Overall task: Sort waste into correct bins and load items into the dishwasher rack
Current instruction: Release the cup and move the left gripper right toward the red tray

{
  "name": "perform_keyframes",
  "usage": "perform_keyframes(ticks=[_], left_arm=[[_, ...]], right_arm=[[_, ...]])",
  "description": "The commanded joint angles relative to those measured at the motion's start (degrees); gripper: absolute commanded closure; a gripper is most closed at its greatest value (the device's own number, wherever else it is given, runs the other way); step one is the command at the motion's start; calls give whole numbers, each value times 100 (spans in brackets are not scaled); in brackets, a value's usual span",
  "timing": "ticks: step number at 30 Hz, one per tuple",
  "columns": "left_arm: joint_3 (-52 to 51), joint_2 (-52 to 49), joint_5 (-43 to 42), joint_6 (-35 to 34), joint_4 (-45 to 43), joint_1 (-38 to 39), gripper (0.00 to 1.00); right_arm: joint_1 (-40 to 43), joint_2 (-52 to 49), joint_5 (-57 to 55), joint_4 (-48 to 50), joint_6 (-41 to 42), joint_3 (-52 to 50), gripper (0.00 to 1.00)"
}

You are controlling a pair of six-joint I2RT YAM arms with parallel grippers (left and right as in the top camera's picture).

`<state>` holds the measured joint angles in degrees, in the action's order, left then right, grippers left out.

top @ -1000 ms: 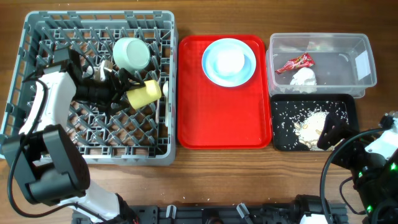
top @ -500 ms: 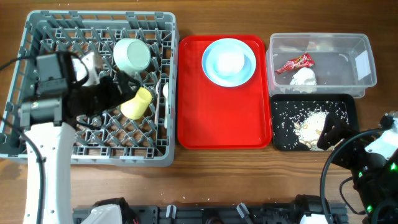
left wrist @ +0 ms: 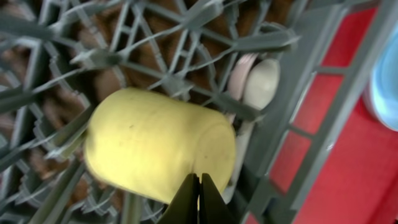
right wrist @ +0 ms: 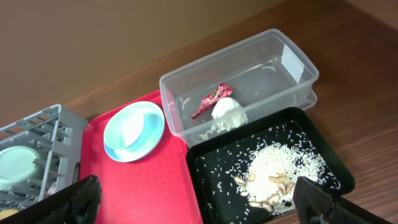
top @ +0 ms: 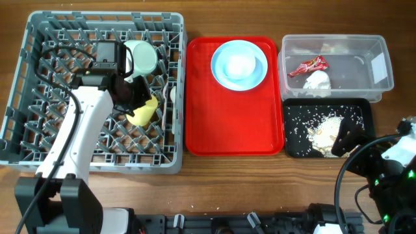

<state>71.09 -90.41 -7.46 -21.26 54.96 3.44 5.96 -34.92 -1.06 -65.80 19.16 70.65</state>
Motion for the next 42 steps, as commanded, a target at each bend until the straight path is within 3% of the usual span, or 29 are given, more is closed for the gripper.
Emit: perform_keyframes(ticks=[1,4,8,13,15,28,42], left_arm=[[315,208,1335,-345,723,-76,96],[962,660,1331,-568,1244,-66,96],[1080,1342,507,-669,1290,214,95],[1078,1099,525,-664,748,1532,75],[1078,887,1220,-850,752,1923,70],[1067,-1646,1104,-693,216,1998,73],[1067,-1751,772,-619,-157,1996,76]], right_arm=[[11,26,74,13,-96,15,0],[11,26,74,13,-96,15,0],[11,26,74,13,-94,15,0],[11,26,74,13,-94,15,0],[11,26,74,13,-96,15,0],[11,26,74,13,-96,15,0],[11,26,74,13,-96,15,0]])
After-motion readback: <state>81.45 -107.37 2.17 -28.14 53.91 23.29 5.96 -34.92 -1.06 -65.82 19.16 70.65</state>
